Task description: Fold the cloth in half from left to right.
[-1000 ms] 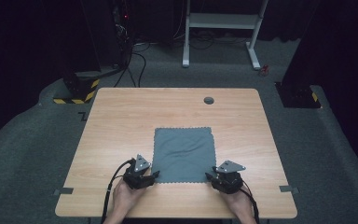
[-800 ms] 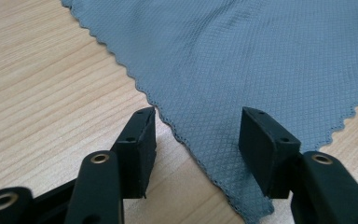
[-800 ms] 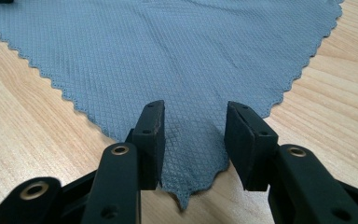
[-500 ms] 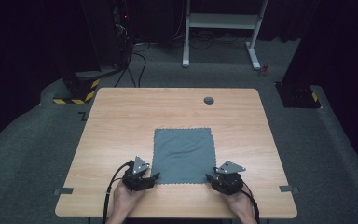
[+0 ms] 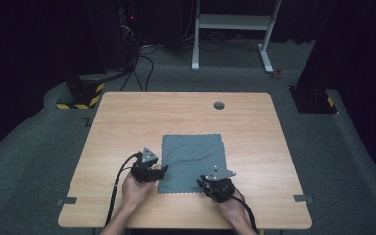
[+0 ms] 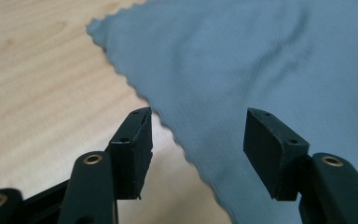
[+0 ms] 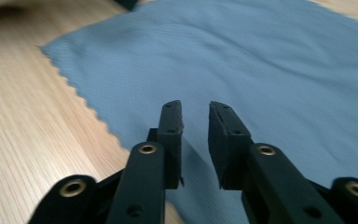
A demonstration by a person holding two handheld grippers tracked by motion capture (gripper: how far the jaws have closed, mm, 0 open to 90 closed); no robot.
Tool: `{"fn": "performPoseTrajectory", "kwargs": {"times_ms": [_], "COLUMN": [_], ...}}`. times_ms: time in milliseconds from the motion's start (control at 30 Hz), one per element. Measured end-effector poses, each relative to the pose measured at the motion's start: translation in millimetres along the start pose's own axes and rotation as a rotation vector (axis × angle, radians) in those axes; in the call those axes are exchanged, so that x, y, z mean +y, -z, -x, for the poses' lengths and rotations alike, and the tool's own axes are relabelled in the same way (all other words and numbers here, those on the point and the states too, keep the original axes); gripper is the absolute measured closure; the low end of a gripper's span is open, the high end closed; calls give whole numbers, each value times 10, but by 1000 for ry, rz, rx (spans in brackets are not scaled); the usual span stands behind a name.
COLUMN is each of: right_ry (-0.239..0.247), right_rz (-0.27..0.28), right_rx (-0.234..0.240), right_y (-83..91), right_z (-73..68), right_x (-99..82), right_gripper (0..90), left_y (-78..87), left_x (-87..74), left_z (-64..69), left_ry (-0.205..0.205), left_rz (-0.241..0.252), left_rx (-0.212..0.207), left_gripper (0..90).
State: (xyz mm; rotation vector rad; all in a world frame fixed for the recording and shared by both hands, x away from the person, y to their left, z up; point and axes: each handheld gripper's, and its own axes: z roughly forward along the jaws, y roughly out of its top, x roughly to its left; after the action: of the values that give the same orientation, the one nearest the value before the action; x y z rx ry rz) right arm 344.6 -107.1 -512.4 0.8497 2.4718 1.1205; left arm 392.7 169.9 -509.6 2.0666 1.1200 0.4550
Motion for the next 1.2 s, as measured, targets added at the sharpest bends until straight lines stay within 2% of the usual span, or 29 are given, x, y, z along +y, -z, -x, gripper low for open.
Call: {"fn": "performPoseTrajectory", "kwargs": {"times_ms": [100, 200, 400, 467, 567, 800, 833, 900, 1033, 1100, 1167, 1200], "right_ry": [23, 26, 71, 91, 86, 128, 141, 155, 155, 169, 186, 181], "right_rz": [-9, -20, -36, -31, -25, -37, -42, -37, -19, -31, -33, -37], "right_rx": [34, 71, 84, 86, 106, 132, 136, 144, 176, 189, 188, 190], "right_y": [-131, -270, -420, -440, -488, -618, -632, -646, -648, -689, -721, -727], "right_z": [-78, -166, -318, -360, -412, -581, -598, -631, -706, -764, -801, -817], "right_x": [104, 166, 253, 288, 328, 417, 439, 459, 480, 489, 503, 510], "right_gripper": [780, 785, 779, 775, 769, 746, 745, 740, 719, 690, 664, 652], "left_y": [-100, -206, -363, -415, -520, -620, -630, -631, -637, -642, -660, -664], "left_x": [94, 194, 354, 379, 406, 520, 521, 528, 563, 580, 571, 565], "left_z": [-73, -79, -113, -136, -195, -289, -323, -366, -443, -466, -511, -532], "left_ry": [33, 13, 16, 17, 27, 33, 49, 54, 72, 74, 90, 99], "left_rz": [-9, -32, -54, -41, -83, -96, -95, -96, -114, -115, -105, -97], "left_rx": [-6, 20, 39, 54, 72, 86, 82, 94, 115, 125, 131, 129], "left_gripper": [423, 422, 424, 429, 429, 431, 428, 424, 421, 422, 422, 415]}}
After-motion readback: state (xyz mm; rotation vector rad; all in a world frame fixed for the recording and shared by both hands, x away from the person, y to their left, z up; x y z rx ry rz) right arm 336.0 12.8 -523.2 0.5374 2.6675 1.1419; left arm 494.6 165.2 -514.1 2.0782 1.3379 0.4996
